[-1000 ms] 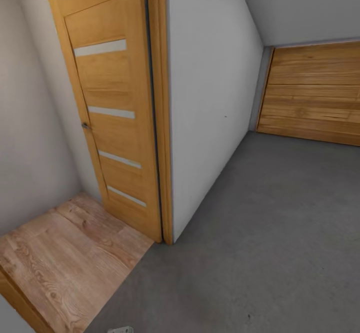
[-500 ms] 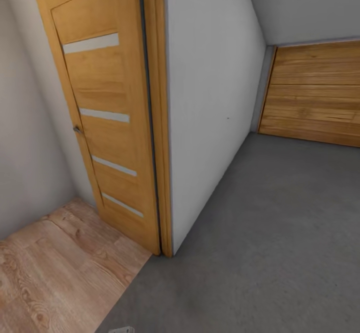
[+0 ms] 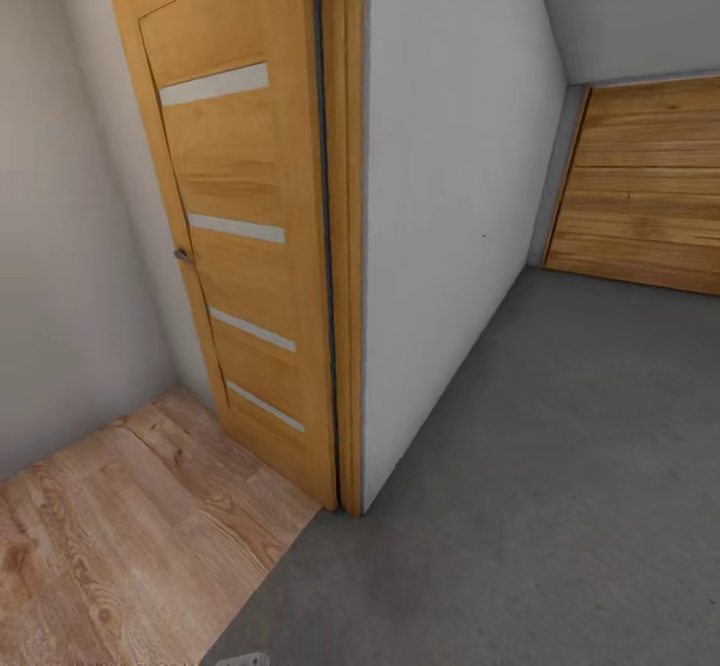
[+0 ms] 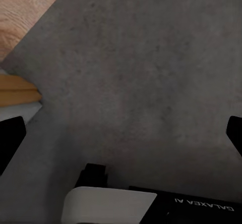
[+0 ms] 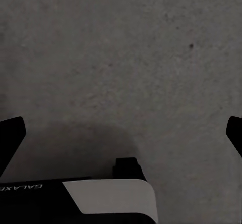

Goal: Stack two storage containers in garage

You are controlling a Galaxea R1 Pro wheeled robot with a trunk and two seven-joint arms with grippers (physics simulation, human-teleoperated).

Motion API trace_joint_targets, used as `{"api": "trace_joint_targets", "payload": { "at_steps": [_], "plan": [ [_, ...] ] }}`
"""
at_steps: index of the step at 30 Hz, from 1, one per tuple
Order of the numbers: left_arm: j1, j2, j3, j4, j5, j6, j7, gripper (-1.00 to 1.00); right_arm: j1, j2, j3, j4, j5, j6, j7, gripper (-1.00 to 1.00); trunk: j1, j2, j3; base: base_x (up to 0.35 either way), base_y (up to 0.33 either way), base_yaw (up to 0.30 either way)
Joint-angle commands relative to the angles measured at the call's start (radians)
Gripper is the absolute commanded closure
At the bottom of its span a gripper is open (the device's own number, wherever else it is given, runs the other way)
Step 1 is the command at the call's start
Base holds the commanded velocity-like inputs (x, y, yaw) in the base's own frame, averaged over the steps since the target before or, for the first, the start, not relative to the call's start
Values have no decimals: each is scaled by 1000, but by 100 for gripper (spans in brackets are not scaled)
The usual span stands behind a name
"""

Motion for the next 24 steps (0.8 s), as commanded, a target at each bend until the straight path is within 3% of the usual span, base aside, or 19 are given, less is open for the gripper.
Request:
{"api": "trace_joint_targets", "payload": {
  "at_steps": [1, 12, 24],
  "plan": [
    [-1, -1, 1, 0, 8, -1, 2, -100, -1, 1, 8, 3, -10, -4, -1, -100, 0, -1, -2, 1, 0, 246],
    [-1, -1, 1, 0, 9, -1, 2, -100, -1, -1, 8, 3, -9, -4, -1, -100, 0, -1, -8, 24, 0, 228],
    [-1, -2, 1, 0, 10, -1, 2, -100, -1, -2, 8, 3, -9, -4, 0, -100, 0, -1, -8, 292, 0, 29]
  ]
}}
